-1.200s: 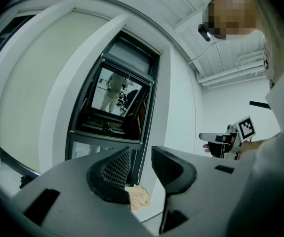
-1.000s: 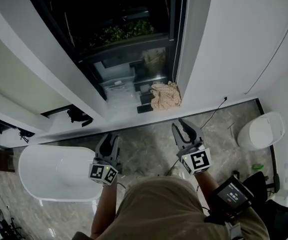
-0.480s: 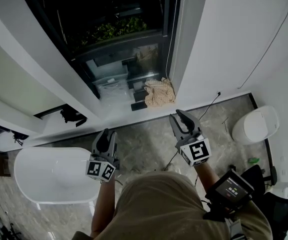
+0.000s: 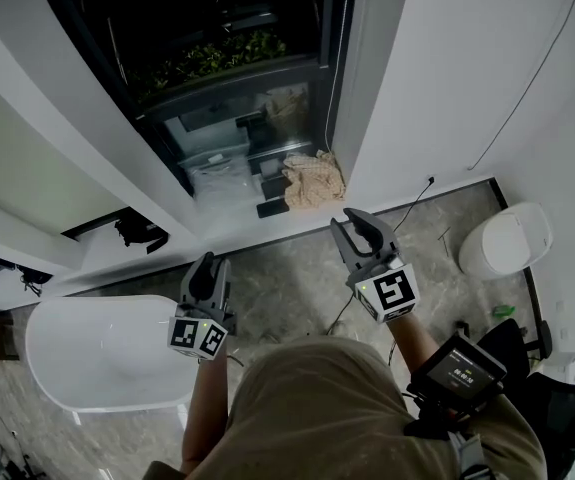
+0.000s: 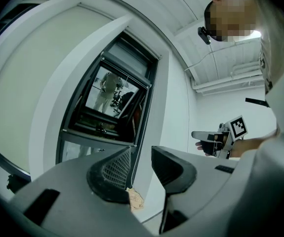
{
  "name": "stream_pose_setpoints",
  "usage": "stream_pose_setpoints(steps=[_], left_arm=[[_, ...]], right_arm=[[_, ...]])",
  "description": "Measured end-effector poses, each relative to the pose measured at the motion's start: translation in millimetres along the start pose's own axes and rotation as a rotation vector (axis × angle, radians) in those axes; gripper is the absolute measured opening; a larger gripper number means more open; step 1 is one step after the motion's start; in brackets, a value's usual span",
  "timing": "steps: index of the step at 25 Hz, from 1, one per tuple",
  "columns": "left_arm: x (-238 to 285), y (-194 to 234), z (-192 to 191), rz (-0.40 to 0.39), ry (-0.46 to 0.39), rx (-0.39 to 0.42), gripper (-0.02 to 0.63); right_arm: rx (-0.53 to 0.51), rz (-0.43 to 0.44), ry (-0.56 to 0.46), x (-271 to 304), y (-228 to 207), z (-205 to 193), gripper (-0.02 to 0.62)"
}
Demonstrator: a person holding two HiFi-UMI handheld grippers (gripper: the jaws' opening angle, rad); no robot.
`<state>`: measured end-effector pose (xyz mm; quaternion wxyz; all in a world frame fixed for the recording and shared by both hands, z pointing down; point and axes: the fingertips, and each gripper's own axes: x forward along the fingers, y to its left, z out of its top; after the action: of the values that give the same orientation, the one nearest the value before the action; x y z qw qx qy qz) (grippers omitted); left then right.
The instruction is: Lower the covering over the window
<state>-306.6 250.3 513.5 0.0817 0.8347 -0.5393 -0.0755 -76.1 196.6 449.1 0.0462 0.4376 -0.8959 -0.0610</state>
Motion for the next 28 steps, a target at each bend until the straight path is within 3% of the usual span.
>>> stream_pose_setpoints(steps=[28], left_arm=[[-6.1,-8.6,-8.3,-0.041,0.033,-0.003,0.121]], right_arm=[[-0.03,-0.015,0.051,-14.1,5.5,-9.7,0.104]])
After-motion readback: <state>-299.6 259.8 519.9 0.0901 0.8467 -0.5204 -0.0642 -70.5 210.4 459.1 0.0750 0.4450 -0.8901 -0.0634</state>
